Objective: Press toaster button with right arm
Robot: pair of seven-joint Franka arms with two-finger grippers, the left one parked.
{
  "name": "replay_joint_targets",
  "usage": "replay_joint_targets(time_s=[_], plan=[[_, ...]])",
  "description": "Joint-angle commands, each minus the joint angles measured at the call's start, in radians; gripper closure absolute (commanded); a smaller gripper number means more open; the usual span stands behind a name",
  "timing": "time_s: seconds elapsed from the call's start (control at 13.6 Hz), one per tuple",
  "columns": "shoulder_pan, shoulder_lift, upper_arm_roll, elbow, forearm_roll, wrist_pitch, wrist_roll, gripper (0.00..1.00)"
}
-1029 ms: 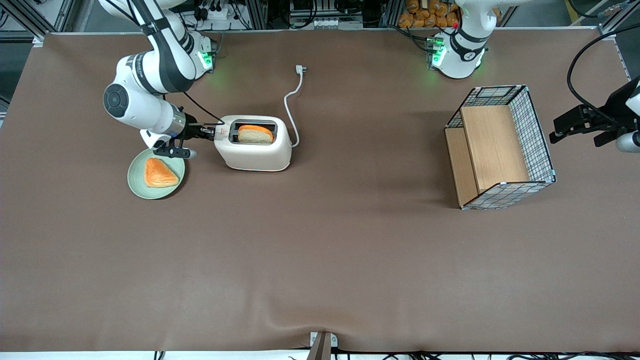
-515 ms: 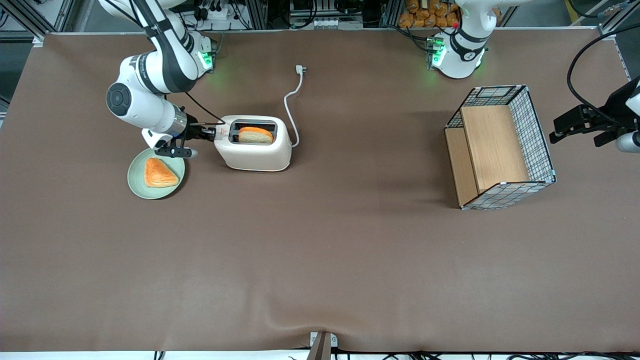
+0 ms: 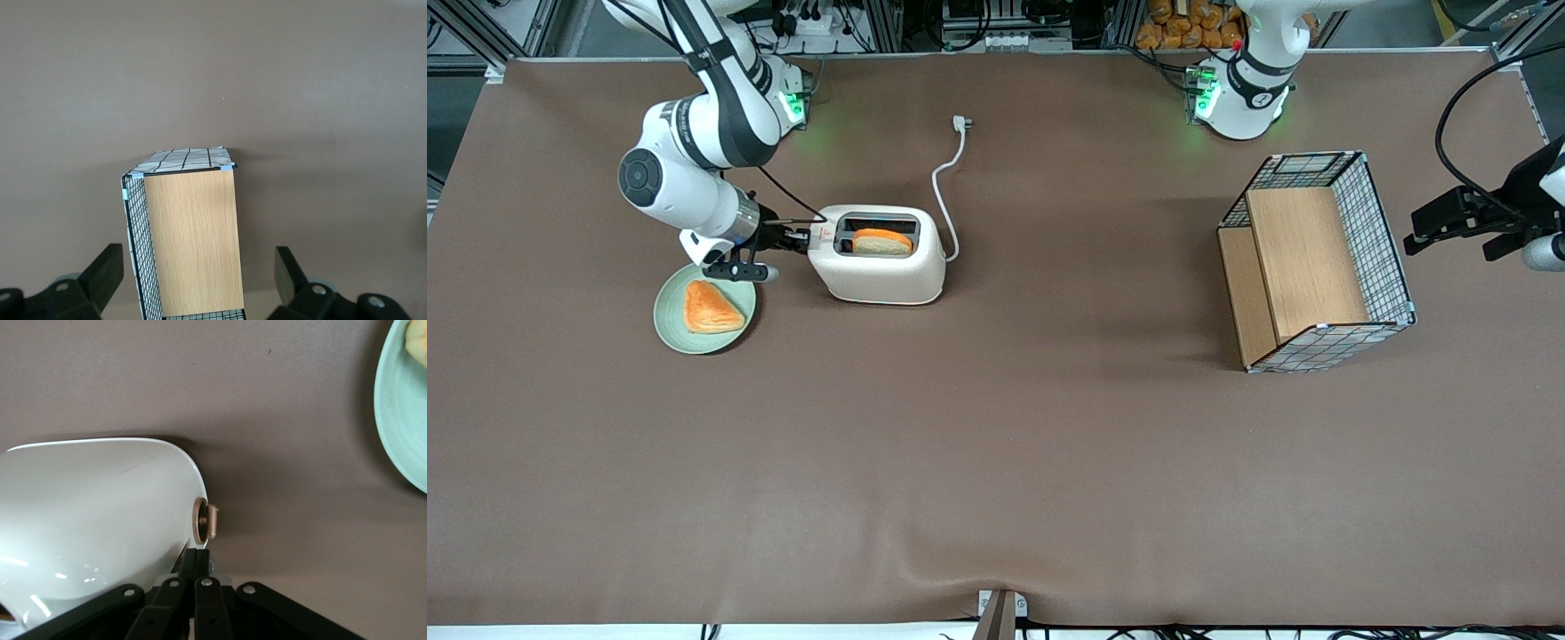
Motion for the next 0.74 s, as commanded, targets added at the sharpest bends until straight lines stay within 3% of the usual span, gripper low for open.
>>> replay_joint_targets(time_s=[0.0, 0.66], plan=[[0.008, 0.033, -0.003, -0.035, 0.019, 0.076, -0.071, 1.00], [0.011, 0.068, -0.001, -0.037, 0.025, 0.118, -0.071, 1.00]])
